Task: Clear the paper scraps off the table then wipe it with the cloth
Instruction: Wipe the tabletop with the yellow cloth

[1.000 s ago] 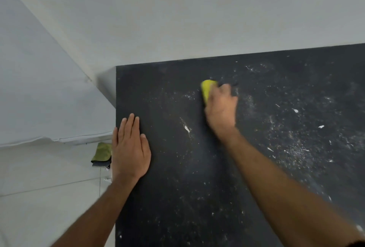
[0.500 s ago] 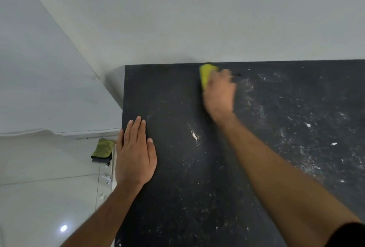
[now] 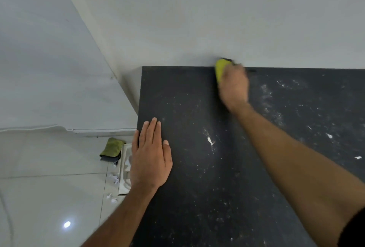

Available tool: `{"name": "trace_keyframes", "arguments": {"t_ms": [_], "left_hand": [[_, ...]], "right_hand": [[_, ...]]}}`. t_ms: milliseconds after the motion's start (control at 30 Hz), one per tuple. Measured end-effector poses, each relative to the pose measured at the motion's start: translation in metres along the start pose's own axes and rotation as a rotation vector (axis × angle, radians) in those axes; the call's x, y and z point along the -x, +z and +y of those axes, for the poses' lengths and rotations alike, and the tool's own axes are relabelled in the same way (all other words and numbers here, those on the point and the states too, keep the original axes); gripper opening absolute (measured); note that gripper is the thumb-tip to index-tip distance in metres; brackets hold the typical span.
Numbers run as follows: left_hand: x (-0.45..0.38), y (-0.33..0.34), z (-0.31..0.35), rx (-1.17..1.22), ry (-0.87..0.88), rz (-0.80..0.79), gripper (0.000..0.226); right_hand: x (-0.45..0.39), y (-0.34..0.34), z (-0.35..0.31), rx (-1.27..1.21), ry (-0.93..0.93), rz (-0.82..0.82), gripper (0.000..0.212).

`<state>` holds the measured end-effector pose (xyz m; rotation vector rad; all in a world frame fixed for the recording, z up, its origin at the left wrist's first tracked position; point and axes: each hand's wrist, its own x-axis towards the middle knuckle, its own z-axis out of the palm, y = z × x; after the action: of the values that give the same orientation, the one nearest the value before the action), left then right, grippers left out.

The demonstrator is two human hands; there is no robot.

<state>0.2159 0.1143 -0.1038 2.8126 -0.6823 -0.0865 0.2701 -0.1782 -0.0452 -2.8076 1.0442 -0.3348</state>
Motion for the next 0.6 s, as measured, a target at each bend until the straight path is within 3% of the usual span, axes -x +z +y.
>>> {"name": "trace_keyframes", "arguments": {"t_ms": [133, 200, 300, 467, 600], "left_hand": [[0.000, -0.002, 0.001, 0.019, 0.003, 0.007, 0.059], [0.000, -0.001, 0.000, 0.027, -0.001, 0.012, 0.058], [0.000, -0.001, 0.000, 0.034, 0.003, 0.015, 0.058], [0.000, -0.001, 0.001, 0.017, -0.003, 0.001, 0.059], [0.000, -0.002, 0.002, 0.007, -0.006, 0.014, 0.059]], "right_hand": [[0.032, 0.020, -0.150, 0.014, -0.603, -0.141, 0.033], [0.036, 0.036, -0.183, 0.044, -0.758, -0.207, 0.031], [0.012, 0.056, -0.157, 0.015, -0.599, -0.143, 0.030], [-0.018, 0.045, -0.038, 0.067, -0.283, -0.054, 0.025], [-0.018, 0.019, 0.016, 0.009, 0.075, -0.034, 0.026]]}}
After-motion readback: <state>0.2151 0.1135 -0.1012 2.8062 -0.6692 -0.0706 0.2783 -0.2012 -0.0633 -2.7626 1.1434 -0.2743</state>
